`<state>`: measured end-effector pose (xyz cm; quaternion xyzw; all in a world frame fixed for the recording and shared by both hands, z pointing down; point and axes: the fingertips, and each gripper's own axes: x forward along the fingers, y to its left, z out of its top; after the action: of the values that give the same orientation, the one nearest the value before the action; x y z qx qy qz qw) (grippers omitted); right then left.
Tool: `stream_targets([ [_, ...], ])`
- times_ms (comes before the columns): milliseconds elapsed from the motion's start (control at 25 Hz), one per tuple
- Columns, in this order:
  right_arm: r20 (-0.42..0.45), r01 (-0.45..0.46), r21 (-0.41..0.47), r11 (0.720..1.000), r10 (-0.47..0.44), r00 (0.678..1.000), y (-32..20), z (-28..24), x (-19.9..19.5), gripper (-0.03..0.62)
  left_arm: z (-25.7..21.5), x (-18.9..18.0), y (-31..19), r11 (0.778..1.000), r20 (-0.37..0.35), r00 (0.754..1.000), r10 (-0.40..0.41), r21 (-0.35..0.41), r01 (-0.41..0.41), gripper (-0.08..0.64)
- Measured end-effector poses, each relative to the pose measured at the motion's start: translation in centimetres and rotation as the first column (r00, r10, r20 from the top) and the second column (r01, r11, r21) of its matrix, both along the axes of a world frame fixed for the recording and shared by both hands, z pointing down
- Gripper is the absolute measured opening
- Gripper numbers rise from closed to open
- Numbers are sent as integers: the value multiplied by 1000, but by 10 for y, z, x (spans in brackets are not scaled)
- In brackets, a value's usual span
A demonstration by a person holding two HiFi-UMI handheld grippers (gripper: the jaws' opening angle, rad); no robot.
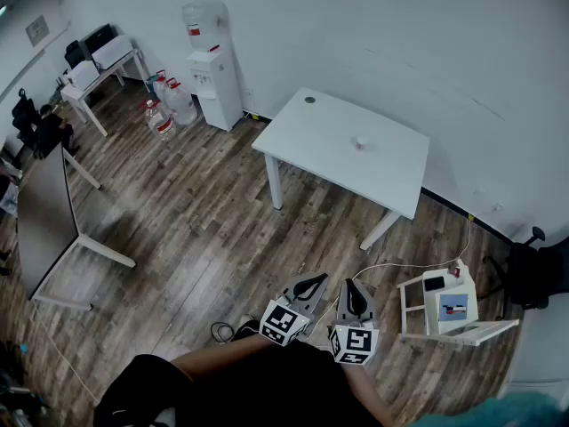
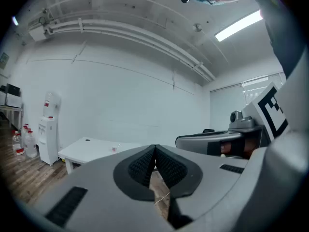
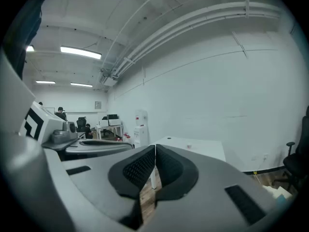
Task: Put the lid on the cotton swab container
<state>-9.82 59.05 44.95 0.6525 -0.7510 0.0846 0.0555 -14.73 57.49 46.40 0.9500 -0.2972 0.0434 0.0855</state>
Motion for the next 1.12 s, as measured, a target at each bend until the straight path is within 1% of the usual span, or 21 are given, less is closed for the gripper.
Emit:
stream_targets([
  [240, 7, 4, 29, 1000, -4, 1000, 0, 1, 17, 32, 6, 2, -11, 998, 11, 998, -57, 7, 57, 12],
  [400, 85, 4, 57, 998, -9, 996, 9, 7, 23, 34, 14, -5, -6, 994, 16, 994, -106, -11, 106, 12],
  [520, 142, 29, 44, 999, -35, 989, 16, 19, 22, 34, 21, -12, -3, 992, 32, 992, -124, -30, 125, 12],
  [640, 173, 19, 33, 999, -25, 985, 20, 30, 27, 34, 29, -13, -8, 989, 54, 988, -141, -32, 143, 12],
  [720, 166, 11, 18, 1000, -13, 986, 17, 37, 32, 34, 34, -13, -15, 988, 72, 986, -151, -32, 154, 12],
  [840, 144, 8, -8, 1000, -7, 990, 9, 44, 42, 34, 37, -7, -23, 989, 70, 988, -140, -44, 143, 12],
  [920, 166, -11, -11, 1000, 13, 986, 2, 45, 47, 34, 40, -2, -31, 991, 76, 990, -120, -51, 124, 12],
  [1000, 176, -41, -3, 999, 41, 984, -8, 44, 54, 34, 48, 4, -45, 992, 88, 991, -105, -61, 110, 12],
  [1120, 152, -69, -15, 998, 70, 986, -31, 48, 66, 34, 57, 21, -72, 993, 80, 994, -76, -85, 83, 12],
])
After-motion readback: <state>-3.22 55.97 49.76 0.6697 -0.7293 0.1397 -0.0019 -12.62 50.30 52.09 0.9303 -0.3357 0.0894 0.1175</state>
